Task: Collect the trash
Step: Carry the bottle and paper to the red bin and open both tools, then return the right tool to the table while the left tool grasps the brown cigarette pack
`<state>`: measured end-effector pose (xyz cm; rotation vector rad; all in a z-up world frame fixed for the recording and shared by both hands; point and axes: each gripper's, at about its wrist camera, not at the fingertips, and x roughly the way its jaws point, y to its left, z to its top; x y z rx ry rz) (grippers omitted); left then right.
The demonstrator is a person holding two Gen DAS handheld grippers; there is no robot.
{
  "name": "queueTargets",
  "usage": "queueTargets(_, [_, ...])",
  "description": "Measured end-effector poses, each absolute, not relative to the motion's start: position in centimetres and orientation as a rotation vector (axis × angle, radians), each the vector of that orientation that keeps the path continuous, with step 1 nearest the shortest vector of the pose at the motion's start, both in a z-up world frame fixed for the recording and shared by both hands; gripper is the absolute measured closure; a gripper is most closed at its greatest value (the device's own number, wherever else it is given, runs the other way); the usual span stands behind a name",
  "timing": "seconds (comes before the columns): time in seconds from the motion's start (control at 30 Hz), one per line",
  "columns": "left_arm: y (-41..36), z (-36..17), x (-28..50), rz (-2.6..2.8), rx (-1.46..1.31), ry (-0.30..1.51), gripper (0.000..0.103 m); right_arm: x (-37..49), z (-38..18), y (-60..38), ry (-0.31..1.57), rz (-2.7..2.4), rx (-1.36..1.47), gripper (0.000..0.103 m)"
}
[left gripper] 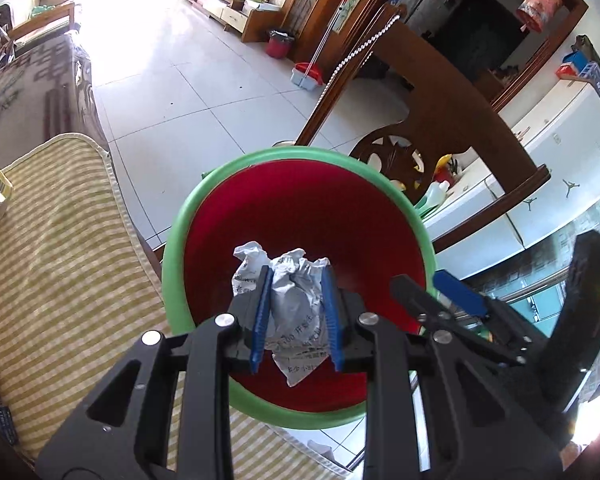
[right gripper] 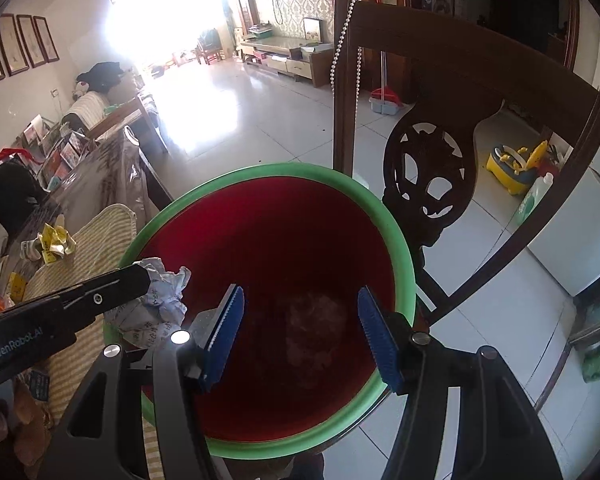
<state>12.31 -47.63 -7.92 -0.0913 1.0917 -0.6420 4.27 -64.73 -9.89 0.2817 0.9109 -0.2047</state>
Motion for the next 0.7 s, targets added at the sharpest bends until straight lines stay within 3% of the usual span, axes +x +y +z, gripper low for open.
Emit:
queueTargets(0.13, [-47.6, -8.1, 12.2, -0.636, -0.08, 1.09, 0.078, 3.7, -9.2, -64.7, 0.889, -0.21, 0.304, 0.038])
queueTargets(0.3, [-47.1, -8.0, 11.7, -0.631, -0.087, 1.072, 0.057, 3.1, -7.7, -63.8, 0.856, -0.203, 0.31, 0.036])
queueTargets(0.7, [-36.2, -4.4, 9.6, -0.558, -0.251, 0.987, 0.046, 3.3, -4.5, -57.8, 0.793, -0.134, 0.257, 0.034])
